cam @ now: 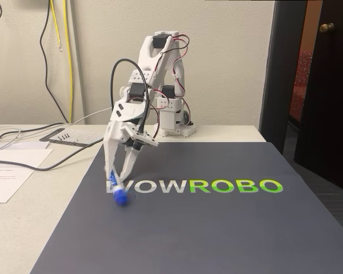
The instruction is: Pick up the blue marker.
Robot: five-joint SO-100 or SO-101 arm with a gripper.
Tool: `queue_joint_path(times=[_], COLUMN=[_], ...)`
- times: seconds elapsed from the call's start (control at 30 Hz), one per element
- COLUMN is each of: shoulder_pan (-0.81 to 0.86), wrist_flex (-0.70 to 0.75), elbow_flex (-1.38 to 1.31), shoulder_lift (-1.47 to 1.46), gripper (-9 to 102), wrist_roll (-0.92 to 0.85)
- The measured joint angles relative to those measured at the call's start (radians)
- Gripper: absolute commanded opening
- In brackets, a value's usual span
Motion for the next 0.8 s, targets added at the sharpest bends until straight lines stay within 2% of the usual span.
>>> queue_joint_path(times=[0.33,0.53,0.8], shoulder_pan=[0.003,-0.003,-0.091], wrist_flex=[-0.008,0.229,0.548], elbow_flex=[-0.002,-0.028,-0.107], shoulder_lift=[0.0,0.118,0.31], gripper=[0,0,0], wrist_roll=[0.0,0.095,0.288])
